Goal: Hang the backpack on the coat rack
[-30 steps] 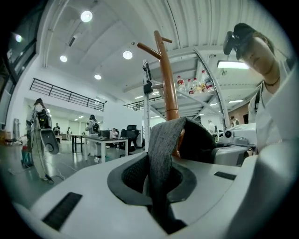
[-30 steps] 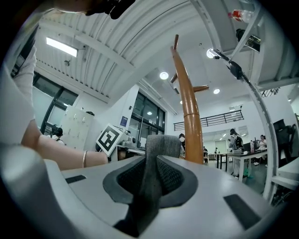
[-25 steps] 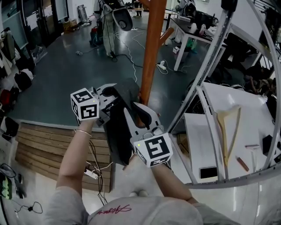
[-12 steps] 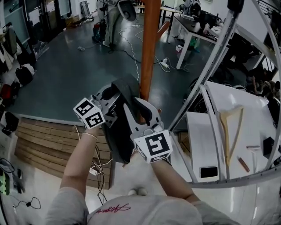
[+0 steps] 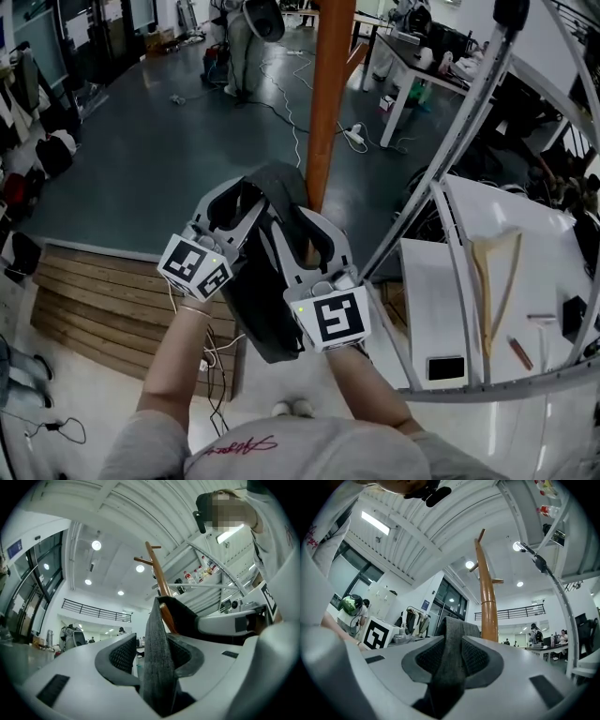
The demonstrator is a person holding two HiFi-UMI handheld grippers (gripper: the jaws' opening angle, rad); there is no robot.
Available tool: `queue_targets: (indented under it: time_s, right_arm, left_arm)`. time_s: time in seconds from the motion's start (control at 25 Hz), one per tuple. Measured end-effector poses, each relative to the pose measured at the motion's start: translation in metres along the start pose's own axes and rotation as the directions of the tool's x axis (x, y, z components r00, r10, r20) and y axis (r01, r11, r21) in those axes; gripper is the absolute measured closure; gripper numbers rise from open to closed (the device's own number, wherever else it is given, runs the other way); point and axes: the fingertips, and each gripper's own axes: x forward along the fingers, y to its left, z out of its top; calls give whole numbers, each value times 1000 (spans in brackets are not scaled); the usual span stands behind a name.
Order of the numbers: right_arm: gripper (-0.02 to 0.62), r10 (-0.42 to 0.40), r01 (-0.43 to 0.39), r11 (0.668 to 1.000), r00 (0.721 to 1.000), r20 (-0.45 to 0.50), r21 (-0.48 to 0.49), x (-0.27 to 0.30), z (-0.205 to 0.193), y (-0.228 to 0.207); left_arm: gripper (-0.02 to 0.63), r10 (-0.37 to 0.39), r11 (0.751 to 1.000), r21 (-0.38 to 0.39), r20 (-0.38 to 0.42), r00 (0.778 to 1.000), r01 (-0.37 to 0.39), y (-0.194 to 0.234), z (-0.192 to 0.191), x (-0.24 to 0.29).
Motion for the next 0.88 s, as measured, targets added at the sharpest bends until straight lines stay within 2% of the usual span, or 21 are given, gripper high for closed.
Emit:
queue_targets:
  time_s: [0.2, 0.44, 0.64, 0.76, 0.88]
  right_arm:
    - [486, -5, 5, 1000, 1000, 18, 8, -5, 2, 1]
    - [486, -5, 3, 999, 999, 40, 51, -13, 3, 4]
    - [486, -28, 24, 996, 998, 47, 85, -22, 1, 4]
    - [488, -28, 26, 998, 999, 37, 64, -27, 0, 5]
    - [544, -25, 24, 999, 999, 38, 25, -34, 1, 8]
  left_arm:
    - [439, 35, 998, 48, 14, 999, -36, -9, 10, -16]
    - [440, 92, 996, 6, 80, 992, -93, -13, 26, -38]
    - [440, 144, 989, 1, 98, 985, -145, -23, 24, -51]
    - [481, 177, 984, -9, 119, 977, -177, -31, 27, -61]
    - [530, 197, 980, -16, 118, 973, -197, -42, 27, -69]
